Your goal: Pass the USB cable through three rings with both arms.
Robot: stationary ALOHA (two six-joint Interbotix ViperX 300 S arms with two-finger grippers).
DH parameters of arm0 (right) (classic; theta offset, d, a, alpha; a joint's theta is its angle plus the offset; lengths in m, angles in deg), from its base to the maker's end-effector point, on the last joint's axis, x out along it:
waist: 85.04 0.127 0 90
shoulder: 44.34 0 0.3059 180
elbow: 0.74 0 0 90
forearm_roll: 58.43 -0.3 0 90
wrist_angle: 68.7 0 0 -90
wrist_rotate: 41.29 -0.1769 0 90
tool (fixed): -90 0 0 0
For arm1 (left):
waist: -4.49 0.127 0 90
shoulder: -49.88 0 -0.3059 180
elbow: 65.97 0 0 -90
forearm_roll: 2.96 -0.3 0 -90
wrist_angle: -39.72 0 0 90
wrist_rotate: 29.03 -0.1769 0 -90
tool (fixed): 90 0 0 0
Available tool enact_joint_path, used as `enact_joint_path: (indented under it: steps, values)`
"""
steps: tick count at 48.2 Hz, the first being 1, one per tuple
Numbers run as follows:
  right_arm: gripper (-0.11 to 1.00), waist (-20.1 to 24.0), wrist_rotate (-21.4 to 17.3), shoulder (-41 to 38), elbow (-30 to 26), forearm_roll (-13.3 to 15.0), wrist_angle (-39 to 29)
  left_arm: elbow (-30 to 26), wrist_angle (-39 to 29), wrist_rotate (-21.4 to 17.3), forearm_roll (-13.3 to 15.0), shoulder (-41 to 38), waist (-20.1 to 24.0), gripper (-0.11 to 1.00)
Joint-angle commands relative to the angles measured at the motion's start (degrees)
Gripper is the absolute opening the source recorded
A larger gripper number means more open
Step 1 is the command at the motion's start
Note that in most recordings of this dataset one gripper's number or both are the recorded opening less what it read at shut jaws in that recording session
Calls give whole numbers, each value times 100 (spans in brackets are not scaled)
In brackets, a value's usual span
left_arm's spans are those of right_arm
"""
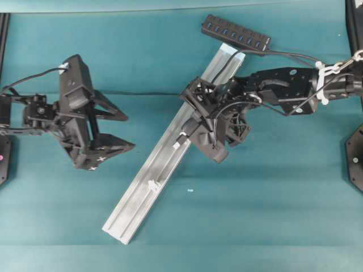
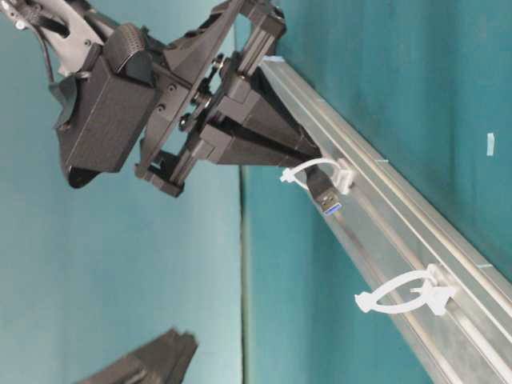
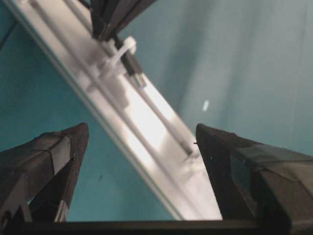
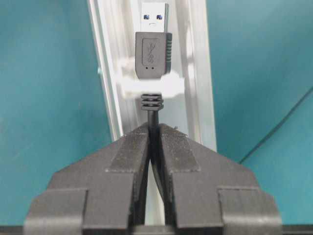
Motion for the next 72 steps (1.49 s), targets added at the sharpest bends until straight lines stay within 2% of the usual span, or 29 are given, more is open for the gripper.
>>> enact_joint_path:
  steps: [1, 9, 20, 25, 36, 55, 72]
  values:
    - [9, 88, -97, -18, -53, -35, 18, -70, 378, 105, -26, -264, -62, 95]
    - [9, 97, -97, -18, -53, -26, 9, -70, 1002, 404, -26, -844, -70, 95]
    - [9, 97, -97, -18, -53, -35, 0, -229, 1723, 483, -9, -1485, -44, 95]
    - [9, 97, -105, -18, -53, -35, 18, -378, 1925, 738, -26, -1811, 9, 95]
    - [9, 97, -105, -18, -53, -26, 26, -650, 2162, 1230, -26, -2338, 9, 93]
    - [9, 88, -105, -18, -53, -26, 18, -1020, 2188, 1257, -26, -2769, -35, 93]
    - [9, 79, -105, -9, -44, -35, 18, -1011, 2153, 1310, -26, -2856, -105, 91]
